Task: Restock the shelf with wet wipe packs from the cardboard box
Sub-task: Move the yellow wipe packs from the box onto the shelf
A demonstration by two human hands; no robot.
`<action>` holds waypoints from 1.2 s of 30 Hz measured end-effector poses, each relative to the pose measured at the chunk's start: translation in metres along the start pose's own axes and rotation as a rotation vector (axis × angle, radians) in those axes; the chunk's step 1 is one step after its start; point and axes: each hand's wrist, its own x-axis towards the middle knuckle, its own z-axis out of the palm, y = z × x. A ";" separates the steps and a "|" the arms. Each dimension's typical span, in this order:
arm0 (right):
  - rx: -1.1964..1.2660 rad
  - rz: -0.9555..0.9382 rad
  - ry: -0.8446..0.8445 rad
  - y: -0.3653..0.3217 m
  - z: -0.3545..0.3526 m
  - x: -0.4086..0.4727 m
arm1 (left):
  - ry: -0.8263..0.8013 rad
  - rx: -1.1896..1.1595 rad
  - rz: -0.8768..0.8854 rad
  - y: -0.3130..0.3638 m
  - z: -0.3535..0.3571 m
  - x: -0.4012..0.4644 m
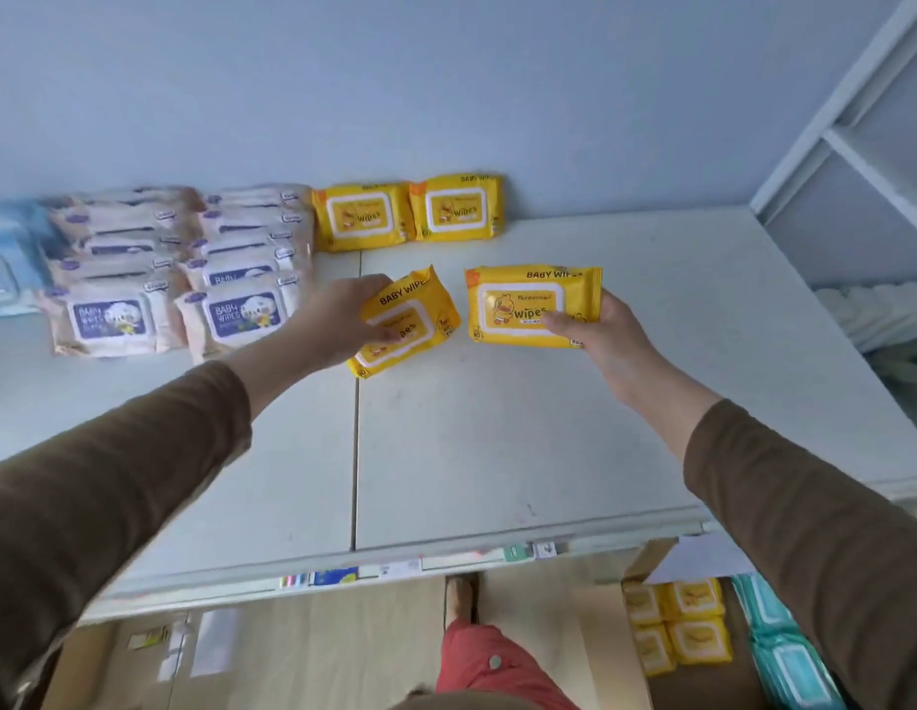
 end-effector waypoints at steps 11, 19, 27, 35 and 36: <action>-0.072 0.020 -0.084 -0.012 0.033 0.183 | -0.012 0.249 -0.078 -0.028 -0.039 0.153; -0.097 0.011 -0.081 0.007 0.050 0.232 | -0.055 0.362 0.069 -0.050 -0.047 0.193; -0.231 -0.080 0.080 0.023 0.065 0.239 | 0.209 0.544 0.145 -0.064 -0.036 0.196; -0.433 -0.067 0.224 0.017 0.072 0.236 | 0.224 0.572 0.084 -0.052 -0.031 0.189; -0.471 -0.081 0.260 0.014 0.071 0.230 | 0.258 0.556 0.089 -0.049 -0.028 0.184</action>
